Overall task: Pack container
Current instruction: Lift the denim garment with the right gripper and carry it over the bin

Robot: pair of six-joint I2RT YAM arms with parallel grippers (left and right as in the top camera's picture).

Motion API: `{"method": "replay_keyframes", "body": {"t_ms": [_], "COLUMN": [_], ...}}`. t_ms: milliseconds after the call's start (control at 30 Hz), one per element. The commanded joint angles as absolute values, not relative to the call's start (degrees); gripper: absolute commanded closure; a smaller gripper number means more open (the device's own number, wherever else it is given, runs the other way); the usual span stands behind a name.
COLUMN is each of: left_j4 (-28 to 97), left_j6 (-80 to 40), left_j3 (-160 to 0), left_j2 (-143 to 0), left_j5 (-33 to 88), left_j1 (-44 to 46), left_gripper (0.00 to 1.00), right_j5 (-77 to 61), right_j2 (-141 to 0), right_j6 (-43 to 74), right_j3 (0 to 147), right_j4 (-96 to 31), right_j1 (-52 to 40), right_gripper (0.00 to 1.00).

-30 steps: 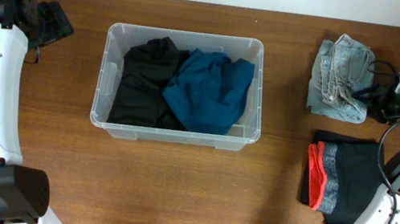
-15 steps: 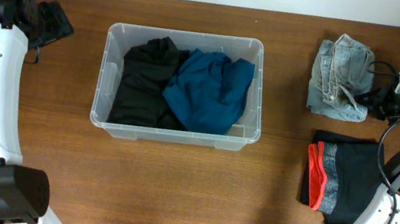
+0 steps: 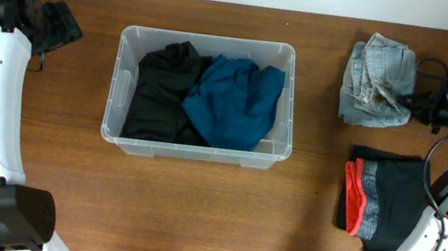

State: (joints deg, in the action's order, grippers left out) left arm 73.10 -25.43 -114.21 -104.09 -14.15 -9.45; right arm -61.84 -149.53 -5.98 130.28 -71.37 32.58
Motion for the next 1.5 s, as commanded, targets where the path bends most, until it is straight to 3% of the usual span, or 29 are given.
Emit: {"method": "replay_keyframes", "body": {"t_ms": [0, 233, 400, 833, 1267, 1467], "left_j4": [73.2, 73.2, 73.2, 73.2, 73.2, 73.2], "left_j6": [-26.1, -26.1, -26.1, -26.1, -26.1, -26.1], "left_j3": [-114.6, -114.6, -114.6, -114.6, -114.6, -114.6], "left_j2": [-103.0, -103.0, -103.0, -103.0, -103.0, -103.0], "left_j5": [-14.4, -14.4, -14.4, -14.4, -14.4, -14.4], "left_j1": [-9.6, -9.6, -9.6, -9.6, -9.6, -9.6], "left_gripper": [0.01, 0.01, 0.01, 0.01, 0.01, 0.01], "right_j5": [-74.2, -85.1, -85.3, -84.6, -68.2, -46.6], "right_j2": [-148.8, -148.0, -146.7, -131.9, -124.1, -124.1], "right_j6": [-6.6, -12.2, -17.4, -15.6, -4.4, 12.8], "right_j3": [134.2, 140.7, 147.1, 149.2, 149.1, 149.2], "right_j4": [-73.6, -85.5, -96.7, -97.3, -95.5, -87.2], "right_j1": [32.8, 32.5, 31.6, 20.8, 4.3, -5.5], "right_gripper": [0.96, 0.96, 0.96, 0.96, 0.96, 0.96]}}
